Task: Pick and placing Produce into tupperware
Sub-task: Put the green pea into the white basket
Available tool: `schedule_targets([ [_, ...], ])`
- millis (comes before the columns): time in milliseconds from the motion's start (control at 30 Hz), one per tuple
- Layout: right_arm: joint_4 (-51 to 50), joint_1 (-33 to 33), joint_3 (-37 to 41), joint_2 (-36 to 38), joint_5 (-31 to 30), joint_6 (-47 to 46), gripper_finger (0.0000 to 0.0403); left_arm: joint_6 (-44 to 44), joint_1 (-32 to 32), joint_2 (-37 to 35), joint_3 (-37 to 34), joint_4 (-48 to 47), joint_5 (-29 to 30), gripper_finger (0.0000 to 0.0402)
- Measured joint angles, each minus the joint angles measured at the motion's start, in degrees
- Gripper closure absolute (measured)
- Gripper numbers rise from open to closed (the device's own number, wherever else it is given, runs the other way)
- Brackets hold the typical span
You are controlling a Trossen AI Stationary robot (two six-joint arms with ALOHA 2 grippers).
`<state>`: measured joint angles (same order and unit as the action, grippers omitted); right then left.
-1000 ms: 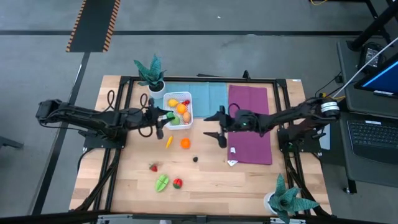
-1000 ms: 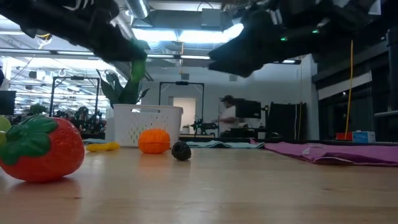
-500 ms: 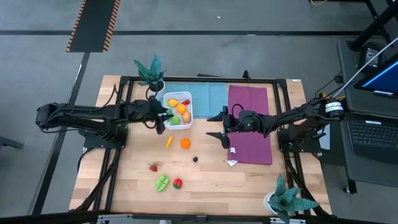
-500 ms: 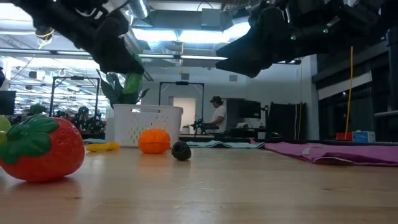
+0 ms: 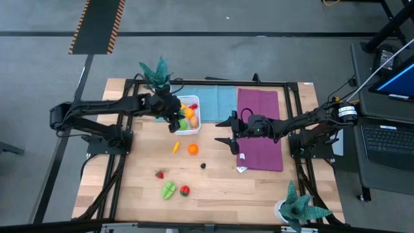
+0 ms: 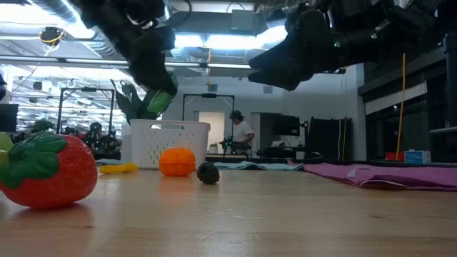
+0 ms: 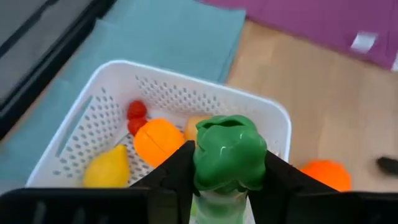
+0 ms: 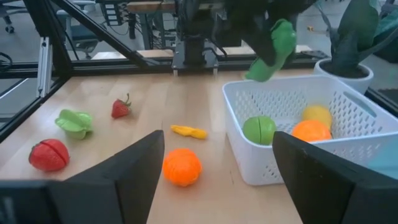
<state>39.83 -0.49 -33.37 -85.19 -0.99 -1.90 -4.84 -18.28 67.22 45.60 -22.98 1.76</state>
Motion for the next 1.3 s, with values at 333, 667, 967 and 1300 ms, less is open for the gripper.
schedule_targets([
  [333,-1.84,0.00,-0.01,-0.04,0.04,-0.78,0.0102,4.96,-2.48,8.05,7.47,-8.98,-4.39,0.0293],
  [667,-2.54,0.00,-0.01,-0.02,0.12,-0.52,0.0102,8.59,-2.45,9.00,8.13,-11.12,-4.46,0.0292],
  [967,-2.54,0.00,-0.03,-0.03,0.15,-0.43,0.0102,9.59,-1.97,11.77,8.11,-10.28,-4.48,0.0293],
  [1300,-2.82,0.00,-0.06,-0.03,0.12,-0.41,0.0102,10.39,-1.84,18.22,8.11,-7.92,-5.93,0.0293],
])
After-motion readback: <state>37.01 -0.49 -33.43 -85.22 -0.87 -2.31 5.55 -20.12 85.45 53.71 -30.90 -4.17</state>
